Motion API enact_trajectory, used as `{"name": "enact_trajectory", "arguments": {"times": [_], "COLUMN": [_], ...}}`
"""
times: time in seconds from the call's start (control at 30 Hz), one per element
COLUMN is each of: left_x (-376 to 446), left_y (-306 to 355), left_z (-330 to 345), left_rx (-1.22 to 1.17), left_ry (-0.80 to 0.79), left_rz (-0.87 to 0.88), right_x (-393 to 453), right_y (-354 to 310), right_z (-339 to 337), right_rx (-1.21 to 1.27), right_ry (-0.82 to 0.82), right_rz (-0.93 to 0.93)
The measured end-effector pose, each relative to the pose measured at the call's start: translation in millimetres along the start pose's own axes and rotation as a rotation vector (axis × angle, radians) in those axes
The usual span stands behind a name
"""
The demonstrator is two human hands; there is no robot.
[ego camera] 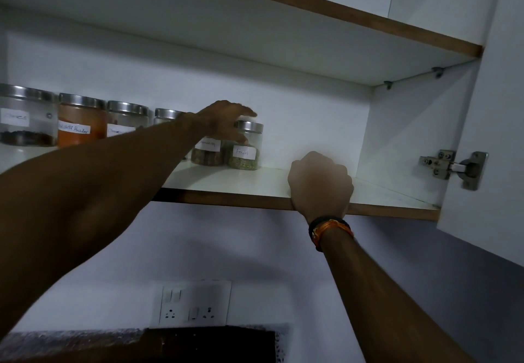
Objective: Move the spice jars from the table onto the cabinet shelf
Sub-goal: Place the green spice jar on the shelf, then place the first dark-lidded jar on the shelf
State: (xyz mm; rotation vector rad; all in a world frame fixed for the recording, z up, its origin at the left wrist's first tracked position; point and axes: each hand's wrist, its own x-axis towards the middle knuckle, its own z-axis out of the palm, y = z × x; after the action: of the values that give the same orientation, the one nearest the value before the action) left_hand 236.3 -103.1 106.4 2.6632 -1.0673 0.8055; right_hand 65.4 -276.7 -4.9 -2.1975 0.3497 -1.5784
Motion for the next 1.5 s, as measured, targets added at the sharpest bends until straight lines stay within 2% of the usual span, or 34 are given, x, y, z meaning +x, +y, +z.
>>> {"name": "enact_trajectory", "arguments": {"times": [0.17, 0.33, 0.47, 0.53, 0.63, 0.73, 0.83, 0.9, 1.0, 1.1, 1.17, 1.27, 1.33, 1.4, 1.5], "left_x": [-25, -66, -110, -132, -166, -198, -234, -258, -298, -344, -379, -428, -459, -487, -527], "left_y": [15, 53, 87, 102, 120, 135, 147, 152, 159, 165, 170, 182, 192, 202, 216], "left_z": [-2, -11, -11, -8, -2, 7, 23, 41, 79, 124, 153, 189, 209, 227, 247], "left_rx": [-0.171, -0.296, -0.4, -0.428, -0.464, -0.498, -0.52, -0.583, -0.746, -0.864, -0.886, -0.866, -0.857, -0.846, -0.801], "left_ry": [0.091, 0.048, 0.114, 0.152, 0.187, 0.237, 0.303, 0.294, 0.129, -0.095, -0.259, -0.514, -0.646, -0.73, -0.799], "left_rz": [-0.021, 0.021, 0.078, 0.11, 0.139, 0.146, 0.181, 0.159, -0.015, -0.223, -0.29, -0.34, -0.34, -0.313, -0.316], "right_x": [0, 0, -5, -14, -41, -73, -109, -137, -193, -259, -307, -367, -398, -428, -467], "right_y": [-3, -4, -1, 1, 1, 4, 11, 18, 38, 61, 75, 93, 100, 107, 115], "right_z": [-2, -7, -11, -14, -21, -29, -38, -43, -50, -61, -69, -81, -90, -98, -112], "right_rx": [-0.013, -0.039, -0.166, -0.233, -0.318, -0.232, -0.203, -0.195, -0.194, -0.175, -0.178, -0.183, -0.246, -0.26, -0.235], "right_ry": [-0.041, -0.125, -0.251, -0.25, -0.204, -0.215, -0.234, -0.25, -0.38, -0.557, -0.69, -0.905, -1.018, -1.057, -1.095], "right_rz": [0.018, 0.02, -0.108, -0.212, -0.31, -0.354, -0.341, -0.33, -0.312, -0.171, -0.058, 0.051, 0.004, -0.039, 0.036]}}
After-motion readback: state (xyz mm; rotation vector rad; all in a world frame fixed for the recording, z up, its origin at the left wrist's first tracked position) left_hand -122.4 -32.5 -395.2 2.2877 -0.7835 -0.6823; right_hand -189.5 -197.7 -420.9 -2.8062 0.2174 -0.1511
